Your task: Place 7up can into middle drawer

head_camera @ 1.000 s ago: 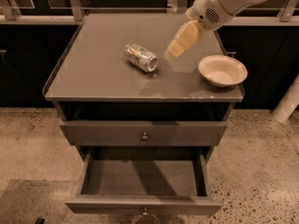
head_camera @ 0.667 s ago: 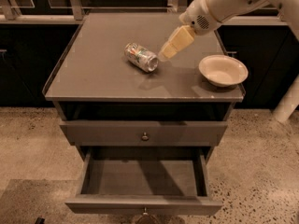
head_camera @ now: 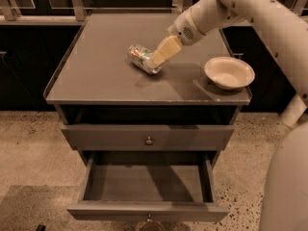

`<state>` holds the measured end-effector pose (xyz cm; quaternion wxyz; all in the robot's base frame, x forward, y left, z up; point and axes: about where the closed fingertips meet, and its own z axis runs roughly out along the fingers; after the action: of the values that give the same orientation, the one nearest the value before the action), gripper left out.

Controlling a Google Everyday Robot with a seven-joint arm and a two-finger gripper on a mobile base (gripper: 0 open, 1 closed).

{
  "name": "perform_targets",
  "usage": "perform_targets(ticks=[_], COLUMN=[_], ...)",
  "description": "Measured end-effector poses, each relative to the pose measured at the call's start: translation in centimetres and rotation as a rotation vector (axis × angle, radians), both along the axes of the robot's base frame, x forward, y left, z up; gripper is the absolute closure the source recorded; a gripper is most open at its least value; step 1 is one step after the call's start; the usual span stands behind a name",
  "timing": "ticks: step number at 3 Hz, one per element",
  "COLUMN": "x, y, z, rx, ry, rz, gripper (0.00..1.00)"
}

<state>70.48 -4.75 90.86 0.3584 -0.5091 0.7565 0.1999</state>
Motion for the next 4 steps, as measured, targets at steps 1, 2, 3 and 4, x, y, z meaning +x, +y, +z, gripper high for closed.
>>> perform_targets(ticks=[1,2,3,4], x=[0.8,1.3,2.0,2.2], y=[2.1,4.0,5.7,6.0], z=[-2.3,-4.4,-5.8,-6.1], rx=[0.005,0.003,-0.013,-0.016], ry=[0.047,0.093,0.107,0.110], rz=[0.013,0.029,0.037,0.039], gripper=[0.00,0.00,0.00,0.12])
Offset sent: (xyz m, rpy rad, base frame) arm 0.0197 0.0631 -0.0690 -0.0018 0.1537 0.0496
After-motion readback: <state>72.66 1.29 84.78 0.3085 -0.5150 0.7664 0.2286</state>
